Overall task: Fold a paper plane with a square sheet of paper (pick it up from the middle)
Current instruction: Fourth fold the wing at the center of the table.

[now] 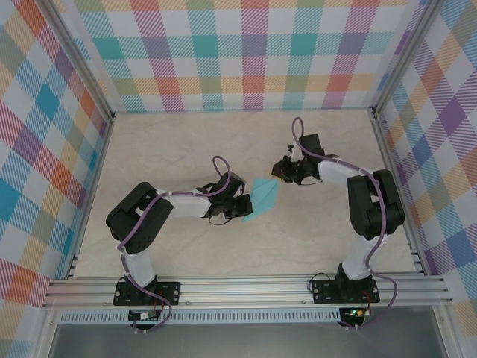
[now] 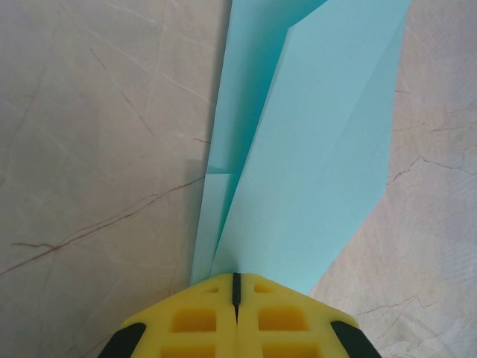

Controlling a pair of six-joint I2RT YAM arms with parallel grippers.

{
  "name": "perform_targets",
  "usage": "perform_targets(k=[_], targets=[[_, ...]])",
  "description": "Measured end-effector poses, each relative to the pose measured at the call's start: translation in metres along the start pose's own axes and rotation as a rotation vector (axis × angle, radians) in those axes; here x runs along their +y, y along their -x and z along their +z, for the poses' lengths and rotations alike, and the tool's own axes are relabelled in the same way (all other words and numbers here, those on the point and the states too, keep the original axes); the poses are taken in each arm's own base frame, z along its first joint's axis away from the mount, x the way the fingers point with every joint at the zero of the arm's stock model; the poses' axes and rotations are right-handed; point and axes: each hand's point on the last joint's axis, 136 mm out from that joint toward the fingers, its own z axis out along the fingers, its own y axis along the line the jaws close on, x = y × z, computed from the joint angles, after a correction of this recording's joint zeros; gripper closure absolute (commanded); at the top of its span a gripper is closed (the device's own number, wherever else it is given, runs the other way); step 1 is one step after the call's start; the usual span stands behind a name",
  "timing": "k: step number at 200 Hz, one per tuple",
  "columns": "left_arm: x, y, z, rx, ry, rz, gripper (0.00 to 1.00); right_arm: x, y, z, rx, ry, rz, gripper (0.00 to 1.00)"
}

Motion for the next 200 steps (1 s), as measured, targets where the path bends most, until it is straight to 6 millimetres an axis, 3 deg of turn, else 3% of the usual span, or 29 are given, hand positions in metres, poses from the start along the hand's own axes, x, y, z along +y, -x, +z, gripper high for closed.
perform_targets(k=[27,46,110,200], targets=[[0.000,0.000,0.000,0.000,0.000,0.000,0.99,0.001,-0.032,0.019,0.080,0.000,0.015,0.87],[0.000,0.000,0.000,0.000,0.000,0.000,0.99,-0.002,-0.039,0.029,0.103,-0.006,0.020,0.88],[0.000,0.000,0.000,0.000,0.000,0.000,0.99,-0.027,-0.044,0.045,0.117,-0.071,0.057,0.88],[0.000,0.000,0.000,0.001,0.000,0.003,0.99,-0.034,-0.032,0.039,0.087,-0.076,0.085,0.87]])
